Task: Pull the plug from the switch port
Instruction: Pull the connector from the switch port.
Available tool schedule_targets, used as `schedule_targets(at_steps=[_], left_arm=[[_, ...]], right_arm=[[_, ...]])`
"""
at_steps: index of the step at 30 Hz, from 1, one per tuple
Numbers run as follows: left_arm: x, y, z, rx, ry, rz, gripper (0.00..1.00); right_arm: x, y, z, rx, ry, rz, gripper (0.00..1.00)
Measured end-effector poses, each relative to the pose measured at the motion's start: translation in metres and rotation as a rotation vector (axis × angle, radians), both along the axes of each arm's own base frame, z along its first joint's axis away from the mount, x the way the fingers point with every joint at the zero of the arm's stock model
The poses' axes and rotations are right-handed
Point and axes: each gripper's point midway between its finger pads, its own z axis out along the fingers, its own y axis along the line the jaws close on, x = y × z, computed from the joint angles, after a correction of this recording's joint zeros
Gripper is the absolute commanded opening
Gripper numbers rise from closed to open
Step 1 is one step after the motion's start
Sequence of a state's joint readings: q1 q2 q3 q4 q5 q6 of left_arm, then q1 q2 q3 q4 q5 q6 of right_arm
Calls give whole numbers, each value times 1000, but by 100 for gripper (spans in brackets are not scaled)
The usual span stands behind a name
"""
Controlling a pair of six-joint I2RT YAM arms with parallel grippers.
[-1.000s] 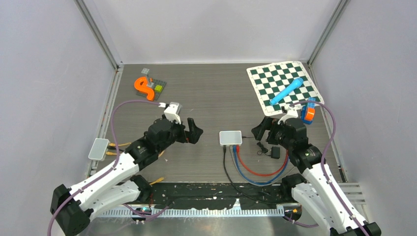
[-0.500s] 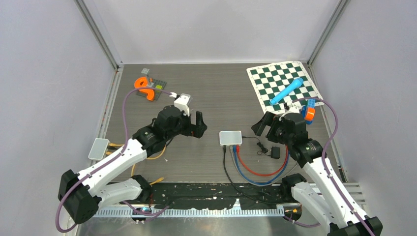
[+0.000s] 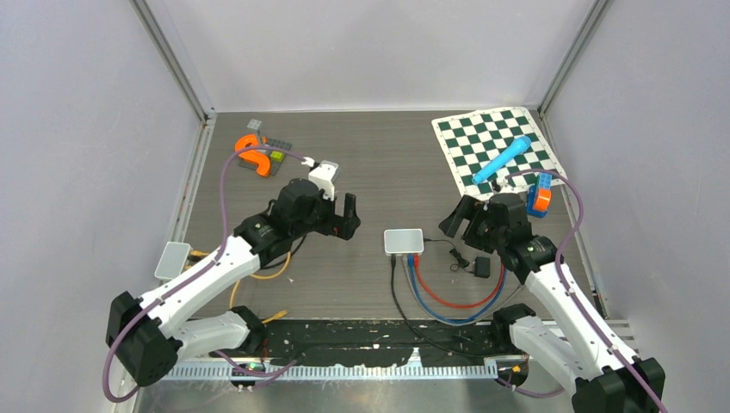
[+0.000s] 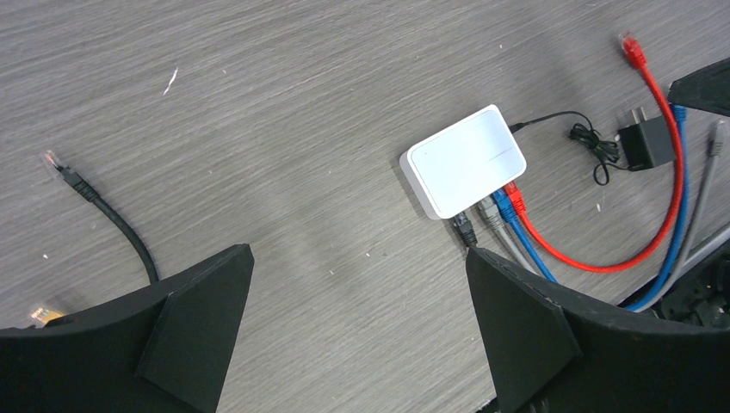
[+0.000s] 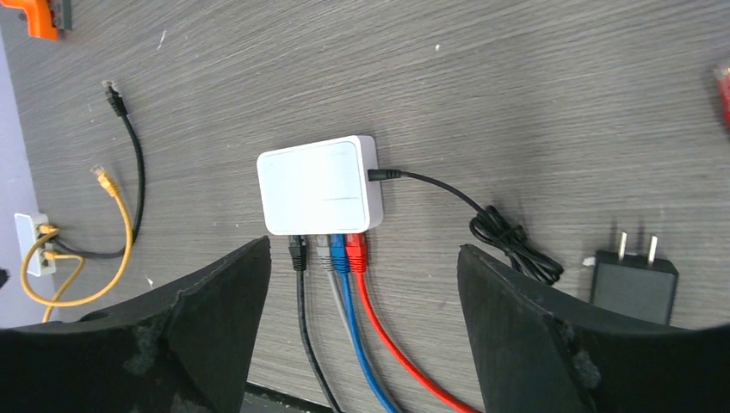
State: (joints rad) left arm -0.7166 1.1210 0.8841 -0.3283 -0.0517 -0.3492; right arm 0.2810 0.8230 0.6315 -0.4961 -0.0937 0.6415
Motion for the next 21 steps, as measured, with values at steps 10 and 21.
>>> schedule_targets(at_steps=[10, 21], left_arm=[[13, -35, -35, 61, 140, -107, 100], [19, -108, -60, 325, 135, -584, 100]], right_arm=[[15, 27, -39, 95, 114, 51, 65], [6, 31, -91, 270, 203, -126, 66]])
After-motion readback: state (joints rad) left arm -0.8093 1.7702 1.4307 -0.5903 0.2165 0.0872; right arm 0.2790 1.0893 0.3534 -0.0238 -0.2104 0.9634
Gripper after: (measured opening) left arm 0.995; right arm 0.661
